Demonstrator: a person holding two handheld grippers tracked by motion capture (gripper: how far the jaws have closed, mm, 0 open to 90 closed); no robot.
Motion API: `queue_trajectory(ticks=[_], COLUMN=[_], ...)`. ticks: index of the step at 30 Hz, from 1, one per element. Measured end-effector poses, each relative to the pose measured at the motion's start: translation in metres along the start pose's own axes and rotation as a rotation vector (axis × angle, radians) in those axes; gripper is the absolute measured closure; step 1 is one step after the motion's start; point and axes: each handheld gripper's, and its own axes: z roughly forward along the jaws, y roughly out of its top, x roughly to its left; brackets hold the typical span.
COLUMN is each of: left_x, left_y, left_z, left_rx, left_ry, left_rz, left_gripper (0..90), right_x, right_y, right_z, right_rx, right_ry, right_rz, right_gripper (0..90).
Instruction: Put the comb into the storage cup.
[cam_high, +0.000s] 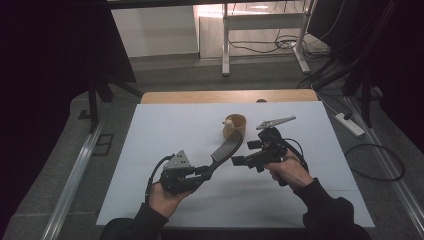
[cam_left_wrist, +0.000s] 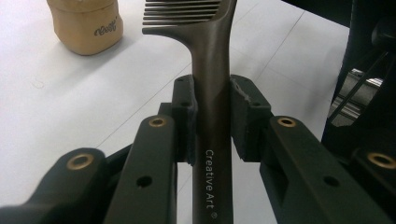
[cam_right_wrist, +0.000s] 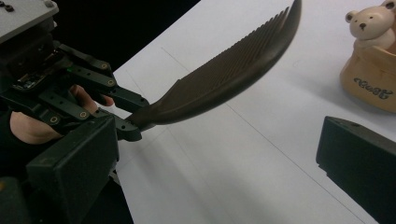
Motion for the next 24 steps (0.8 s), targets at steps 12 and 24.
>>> queue_trajectory(ticks=[12,24], left_x=[-0.001,-0.002], left_y=[0.001,0.001], left_z=[0.0,0.0], left_rx=[-0.006,-0.011], left_ry=[-0.001,-0.002], left_rz=[0.004,0.009], left_gripper=[71.8,71.8], right_x=[0.001,0.002], right_y=[0.007,0.013], right_z=[0.012,0.023], right_rx=[0.028,0.035], right_ry=[0.005,-0.001], right_rz=[0.001,0.0], right_gripper=[0.0,0.0])
